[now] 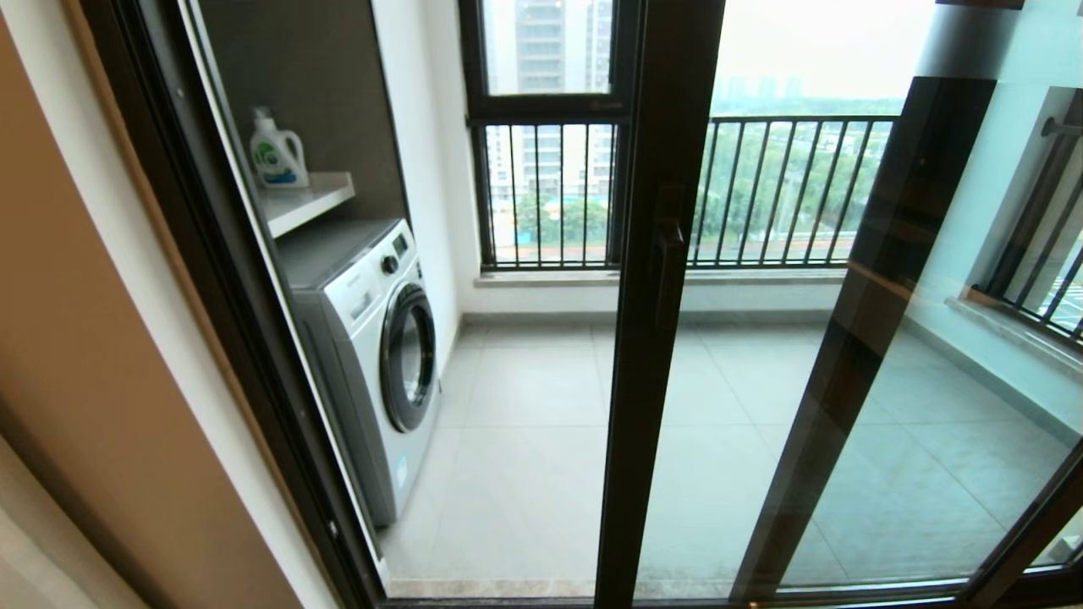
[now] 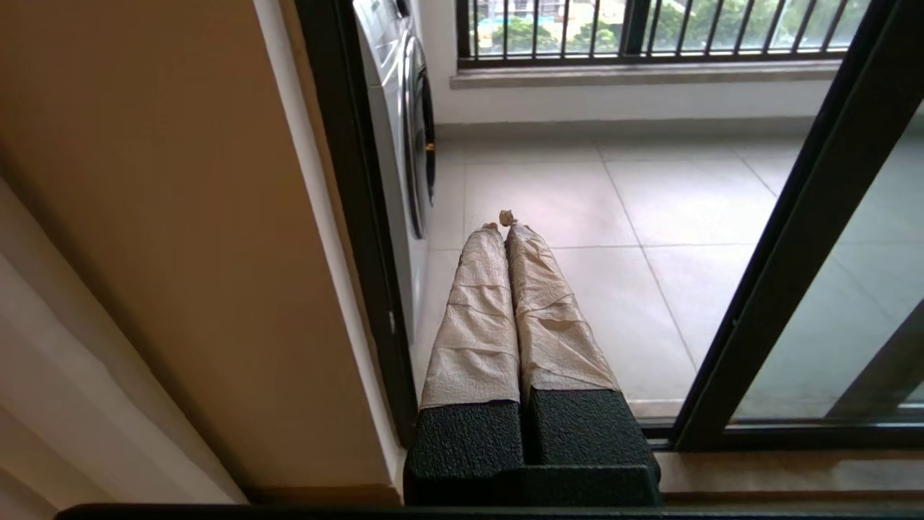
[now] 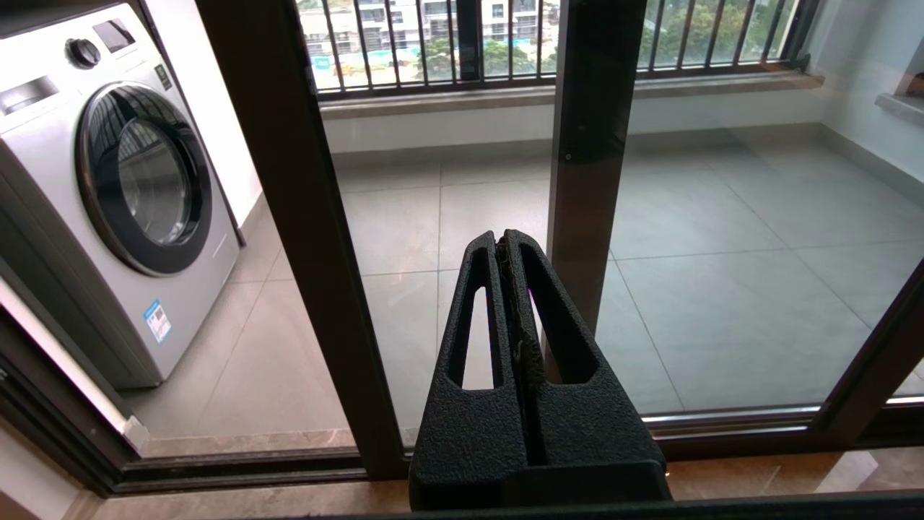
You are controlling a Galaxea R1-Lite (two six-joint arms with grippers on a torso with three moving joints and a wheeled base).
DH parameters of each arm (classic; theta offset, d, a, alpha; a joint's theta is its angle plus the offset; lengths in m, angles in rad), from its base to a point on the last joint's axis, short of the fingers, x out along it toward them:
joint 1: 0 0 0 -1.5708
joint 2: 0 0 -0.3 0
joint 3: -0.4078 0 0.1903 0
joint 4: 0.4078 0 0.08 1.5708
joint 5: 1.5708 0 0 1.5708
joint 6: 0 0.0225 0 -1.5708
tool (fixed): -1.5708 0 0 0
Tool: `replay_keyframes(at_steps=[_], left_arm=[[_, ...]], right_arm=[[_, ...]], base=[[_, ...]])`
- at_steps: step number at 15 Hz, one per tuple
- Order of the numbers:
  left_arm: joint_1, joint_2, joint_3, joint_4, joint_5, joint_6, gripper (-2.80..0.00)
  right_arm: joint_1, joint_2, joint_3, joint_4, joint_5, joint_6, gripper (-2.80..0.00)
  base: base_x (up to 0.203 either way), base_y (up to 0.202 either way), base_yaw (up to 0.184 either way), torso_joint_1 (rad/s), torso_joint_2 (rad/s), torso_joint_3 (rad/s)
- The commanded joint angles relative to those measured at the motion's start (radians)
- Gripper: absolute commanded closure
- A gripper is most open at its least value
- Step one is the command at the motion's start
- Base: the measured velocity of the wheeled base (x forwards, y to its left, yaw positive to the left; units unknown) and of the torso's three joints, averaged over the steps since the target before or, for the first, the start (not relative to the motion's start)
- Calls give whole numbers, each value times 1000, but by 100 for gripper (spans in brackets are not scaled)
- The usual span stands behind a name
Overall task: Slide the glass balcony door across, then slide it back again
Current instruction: Open the slid door
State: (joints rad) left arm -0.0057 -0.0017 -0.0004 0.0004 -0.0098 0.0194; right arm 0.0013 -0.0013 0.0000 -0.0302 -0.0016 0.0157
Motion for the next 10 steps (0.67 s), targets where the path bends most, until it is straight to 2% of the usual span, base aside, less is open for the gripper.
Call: replay_keyframes(at_steps=[1, 6, 7, 8, 9, 10], left_arm=[[0, 3, 0, 0, 10, -12, 0], [0, 3, 0, 0, 10, -13, 0], [0, 3, 0, 0, 10, -13, 0], [0, 3, 0, 0, 10, -13, 0], [0, 3, 0, 0, 10, -13, 0], [0, 3, 0, 0, 10, -13, 0]], right_arm=[[0, 1, 12, 0, 0, 0, 0], [0, 1, 12, 0, 0, -2, 0], [0, 1, 12, 2, 1, -25, 0], [0, 1, 10, 4, 6, -86, 0], [0, 8, -12, 9, 23, -136, 0], [0, 34, -60, 14, 54, -153, 0]], base=[[0, 0, 0, 0, 0, 0], [0, 0, 0, 0, 0, 0], [0, 0, 0, 0, 0, 0], [0, 0, 0, 0, 0, 0], [0, 0, 0, 0, 0, 0], [0, 0, 0, 0, 0, 0]])
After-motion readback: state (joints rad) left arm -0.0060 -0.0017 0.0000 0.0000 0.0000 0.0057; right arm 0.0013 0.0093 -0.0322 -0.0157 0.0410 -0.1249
